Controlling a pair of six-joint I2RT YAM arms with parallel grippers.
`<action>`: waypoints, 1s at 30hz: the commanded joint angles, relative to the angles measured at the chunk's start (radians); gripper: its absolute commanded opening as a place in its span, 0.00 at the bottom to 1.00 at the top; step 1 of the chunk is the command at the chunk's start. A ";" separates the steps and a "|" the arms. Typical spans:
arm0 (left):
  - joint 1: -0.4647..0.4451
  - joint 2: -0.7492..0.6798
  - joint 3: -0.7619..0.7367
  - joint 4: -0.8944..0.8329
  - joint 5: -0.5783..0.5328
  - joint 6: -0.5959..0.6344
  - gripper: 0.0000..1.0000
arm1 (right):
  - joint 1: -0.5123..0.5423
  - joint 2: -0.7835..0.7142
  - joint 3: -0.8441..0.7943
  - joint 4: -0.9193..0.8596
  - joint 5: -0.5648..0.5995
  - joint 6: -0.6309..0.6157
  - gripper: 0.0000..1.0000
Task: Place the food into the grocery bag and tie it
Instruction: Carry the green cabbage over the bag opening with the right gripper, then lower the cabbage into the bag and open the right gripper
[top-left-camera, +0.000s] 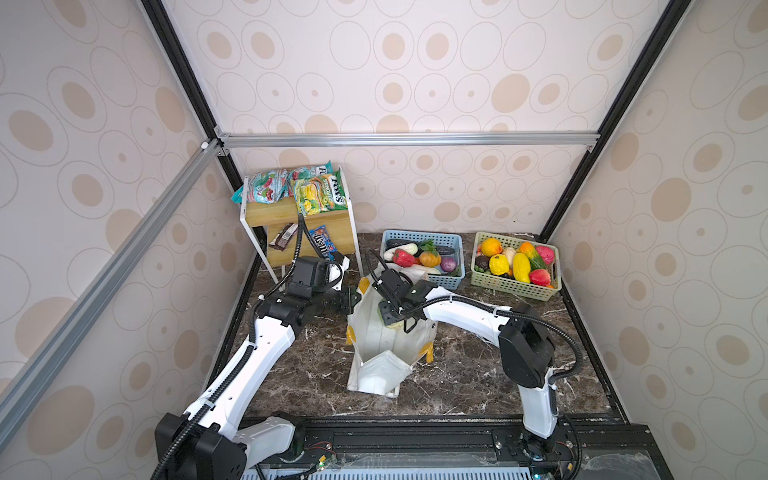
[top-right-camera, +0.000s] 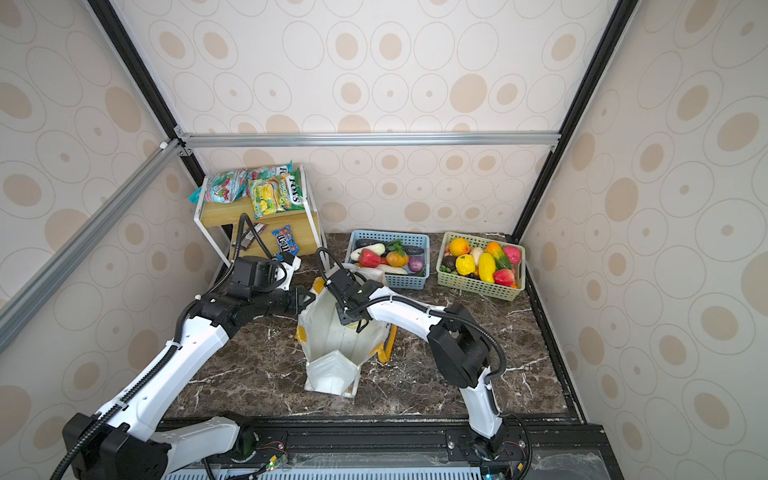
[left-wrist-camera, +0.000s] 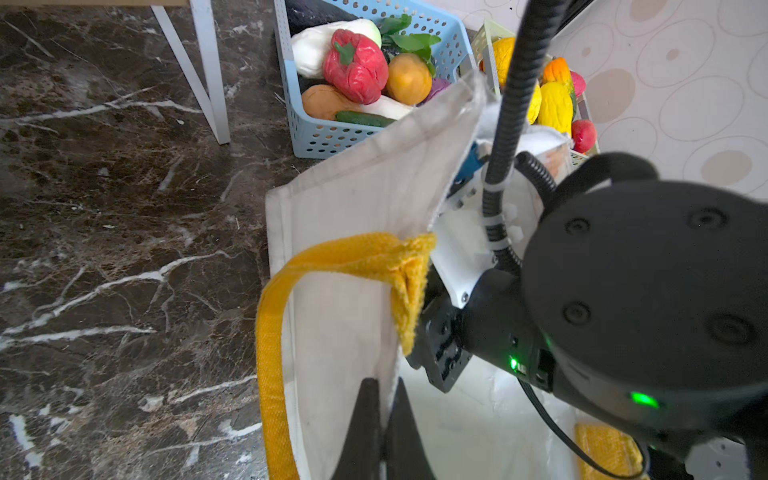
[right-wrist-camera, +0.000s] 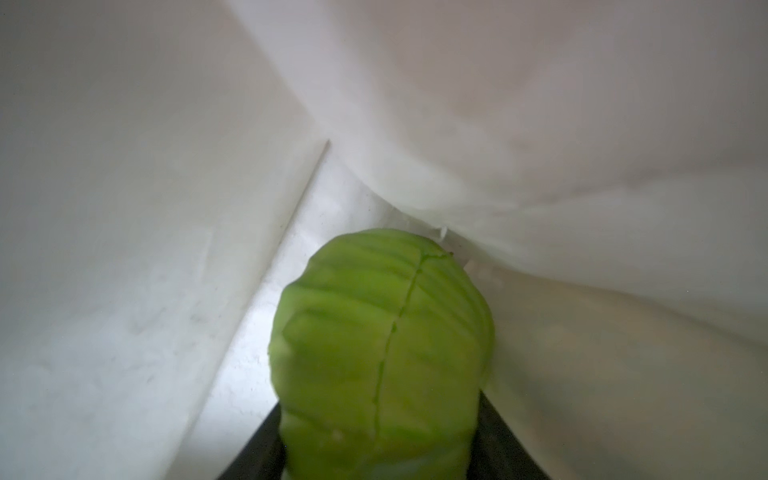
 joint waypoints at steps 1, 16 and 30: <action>0.009 -0.042 -0.004 0.035 0.033 -0.034 0.00 | -0.030 0.049 -0.022 0.006 0.048 0.111 0.55; 0.009 -0.062 -0.049 0.068 0.018 -0.081 0.00 | -0.042 0.111 -0.072 -0.005 -0.012 0.159 0.74; 0.009 -0.065 -0.089 0.104 -0.006 -0.094 0.00 | -0.046 -0.085 -0.109 0.041 -0.098 0.010 1.00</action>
